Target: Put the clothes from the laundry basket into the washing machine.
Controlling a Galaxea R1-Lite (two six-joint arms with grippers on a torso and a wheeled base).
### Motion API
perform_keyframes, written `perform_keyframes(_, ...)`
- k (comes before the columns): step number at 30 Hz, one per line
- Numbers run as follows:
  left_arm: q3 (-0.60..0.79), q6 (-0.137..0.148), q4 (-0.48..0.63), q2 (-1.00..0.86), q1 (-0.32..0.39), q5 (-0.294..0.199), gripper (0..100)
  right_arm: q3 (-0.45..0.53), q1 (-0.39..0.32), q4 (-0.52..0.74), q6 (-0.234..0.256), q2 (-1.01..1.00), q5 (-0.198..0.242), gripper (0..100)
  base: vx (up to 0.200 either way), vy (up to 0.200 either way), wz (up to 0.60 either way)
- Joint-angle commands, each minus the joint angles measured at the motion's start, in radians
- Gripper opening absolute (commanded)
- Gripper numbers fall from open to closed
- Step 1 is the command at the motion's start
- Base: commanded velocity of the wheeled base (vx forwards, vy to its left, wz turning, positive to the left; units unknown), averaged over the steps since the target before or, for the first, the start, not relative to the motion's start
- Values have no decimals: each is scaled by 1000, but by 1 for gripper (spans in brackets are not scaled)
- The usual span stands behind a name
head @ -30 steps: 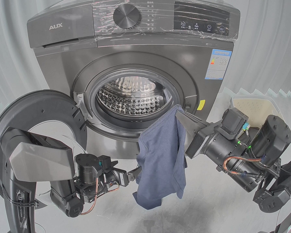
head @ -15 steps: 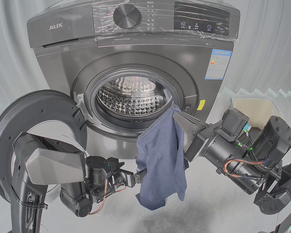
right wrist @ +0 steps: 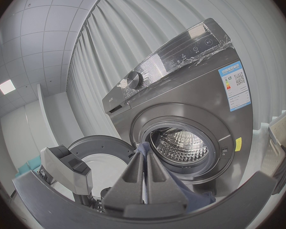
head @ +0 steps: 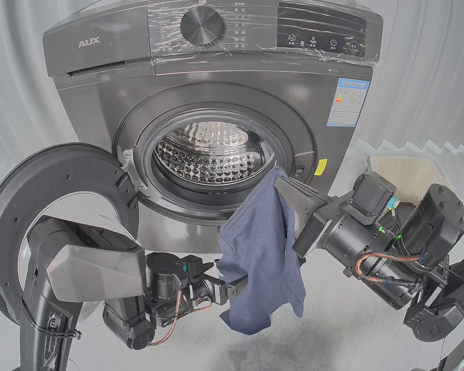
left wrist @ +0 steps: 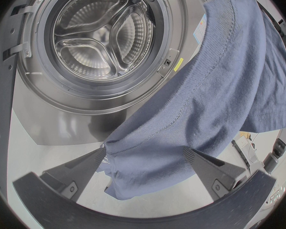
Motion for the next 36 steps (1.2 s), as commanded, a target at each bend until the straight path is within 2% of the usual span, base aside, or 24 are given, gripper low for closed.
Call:
perform_keyframes(1, -2, 1, -1, 1, -3, -3, 100, 1, 2, 0, 0, 3, 0, 0, 0, 0, 0)
perform_keyframes(9, -6, -1, -1, 18, -32, -2, 100, 4, 2, 0, 1, 4, 0, 0, 0, 0, 0)
perform_keyframes(10, -8, -1, -1, 18, -32, -2, 0, 4, 2, 0, 1, 4, 0, 0, 0, 0, 0)
perform_keyframes(24, -5, 1, -4, 10, 4, 14, 0, 8, 0, 0, 3, 4, 0, 0, 0, 0, 0)
perform_keyframes(30, 0, 5, -5, 10, 46, 47, 0, 9, 0, 0, 1, 3, 0, 0, 0, 0, 0)
perform_keyframes(36, 4, 5, -5, 12, 59, 43, 0, 9, 0, 0, 1, 3, 0, 0, 0, 0, 0)
